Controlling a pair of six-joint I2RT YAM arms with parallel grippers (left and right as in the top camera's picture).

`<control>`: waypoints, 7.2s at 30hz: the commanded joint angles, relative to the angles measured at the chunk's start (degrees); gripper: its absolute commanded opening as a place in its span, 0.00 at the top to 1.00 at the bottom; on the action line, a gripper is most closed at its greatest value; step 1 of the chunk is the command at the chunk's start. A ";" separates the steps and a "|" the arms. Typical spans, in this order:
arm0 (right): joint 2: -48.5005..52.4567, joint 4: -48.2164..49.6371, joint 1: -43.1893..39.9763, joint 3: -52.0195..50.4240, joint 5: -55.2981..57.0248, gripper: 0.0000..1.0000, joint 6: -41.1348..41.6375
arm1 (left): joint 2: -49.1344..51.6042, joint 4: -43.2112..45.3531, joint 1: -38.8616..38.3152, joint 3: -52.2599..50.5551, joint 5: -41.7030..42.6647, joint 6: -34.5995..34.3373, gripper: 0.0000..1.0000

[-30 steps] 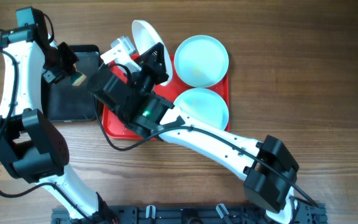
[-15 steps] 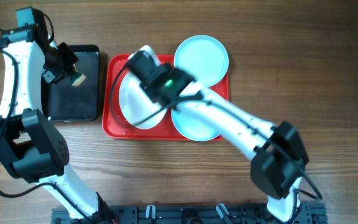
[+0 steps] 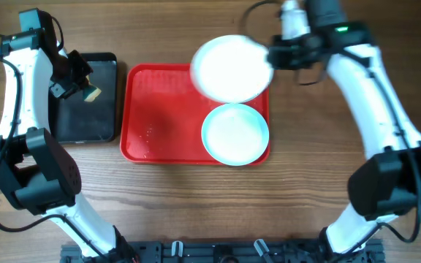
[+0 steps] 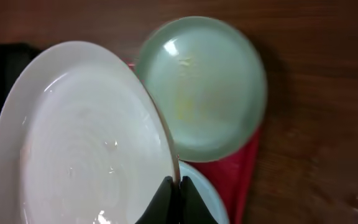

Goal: Clean dirty plates on tray and stack at the side
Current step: 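Lift the white plate with right gripper and carry it right, then set the white plate on the table right of the red tray, then grip the lower teal-rimmed plate rim with right gripper, pull it left, then bring the sponge in left gripper onto the teal-rimmed plate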

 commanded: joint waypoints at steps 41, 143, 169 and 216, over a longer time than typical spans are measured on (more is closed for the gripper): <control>-8.68 -3.89 -19.54 -16.04 -4.22 0.59 -6.80 | 0.00 0.20 0.00 -0.11 -0.57 0.90 0.96; -6.19 6.25 14.78 -32.46 19.96 0.96 13.64 | 0.00 0.46 0.00 -0.11 -1.03 0.70 0.96; -0.68 23.17 26.49 -30.77 10.32 0.96 34.42 | 0.00 0.04 0.00 -0.11 -1.03 0.68 0.96; 7.91 38.49 28.94 -28.52 7.80 0.70 30.58 | 0.00 0.76 -20.09 -10.12 2.67 8.41 0.96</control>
